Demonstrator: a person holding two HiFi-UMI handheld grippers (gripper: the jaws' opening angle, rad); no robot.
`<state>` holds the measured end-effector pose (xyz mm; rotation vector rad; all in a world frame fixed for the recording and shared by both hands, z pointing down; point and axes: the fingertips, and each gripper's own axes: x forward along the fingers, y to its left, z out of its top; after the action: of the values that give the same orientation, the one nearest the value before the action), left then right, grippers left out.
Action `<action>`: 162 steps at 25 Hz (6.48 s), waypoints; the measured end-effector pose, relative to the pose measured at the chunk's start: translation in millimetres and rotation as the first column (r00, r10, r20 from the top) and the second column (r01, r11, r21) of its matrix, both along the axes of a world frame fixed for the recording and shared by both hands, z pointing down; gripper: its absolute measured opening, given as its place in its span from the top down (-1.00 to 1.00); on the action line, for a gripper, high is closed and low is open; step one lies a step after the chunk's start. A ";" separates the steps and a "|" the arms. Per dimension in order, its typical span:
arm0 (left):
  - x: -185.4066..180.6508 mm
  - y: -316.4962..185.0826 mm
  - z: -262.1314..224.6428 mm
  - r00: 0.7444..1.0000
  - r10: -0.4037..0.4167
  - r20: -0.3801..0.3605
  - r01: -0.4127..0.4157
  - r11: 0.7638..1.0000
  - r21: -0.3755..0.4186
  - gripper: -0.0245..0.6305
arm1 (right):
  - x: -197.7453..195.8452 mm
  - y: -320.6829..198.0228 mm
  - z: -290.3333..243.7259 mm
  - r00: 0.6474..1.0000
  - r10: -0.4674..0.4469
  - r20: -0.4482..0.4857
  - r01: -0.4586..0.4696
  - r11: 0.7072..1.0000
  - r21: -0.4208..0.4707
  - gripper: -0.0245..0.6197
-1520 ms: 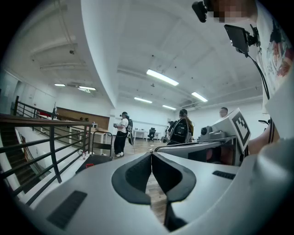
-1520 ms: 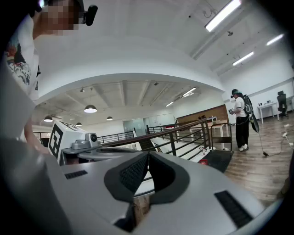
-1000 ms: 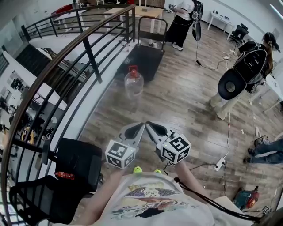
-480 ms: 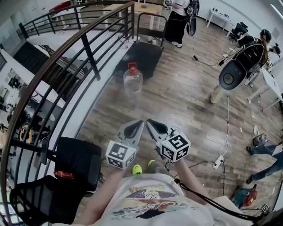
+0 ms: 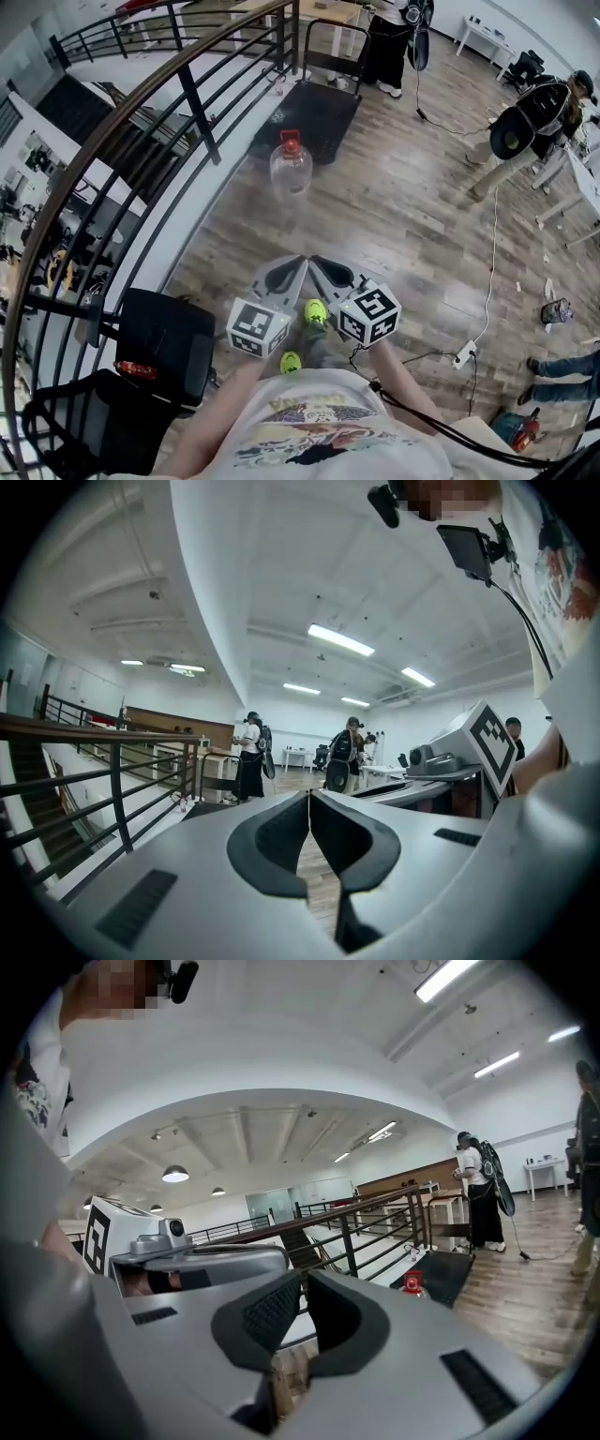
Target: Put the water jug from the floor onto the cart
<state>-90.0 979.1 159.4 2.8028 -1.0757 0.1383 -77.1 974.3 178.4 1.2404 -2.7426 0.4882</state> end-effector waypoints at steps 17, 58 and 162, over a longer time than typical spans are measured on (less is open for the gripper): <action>48.1 -169.5 14.2 0.997 -0.077 0.005 0.077 0.997 -0.014 0.89 | 46.9 -169.5 17.3 0.996 -0.086 0.032 0.087 0.995 -0.038 0.84; 52.4 -358.7 39.0 0.995 -0.101 0.023 0.103 0.991 -0.084 0.89 | 52.5 -351.4 34.3 0.996 -0.089 -0.011 0.087 0.993 -0.077 0.84; 43.4 -868.6 400.5 0.970 -0.087 0.228 0.162 0.927 -0.337 0.72 | 56.0 -870.5 369.2 0.991 0.066 -0.118 -0.101 0.943 -0.316 0.83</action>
<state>-46.6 110.5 559.9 2.4288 -1.1376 0.5659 -21.1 103.8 547.7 1.2596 -2.4065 0.8149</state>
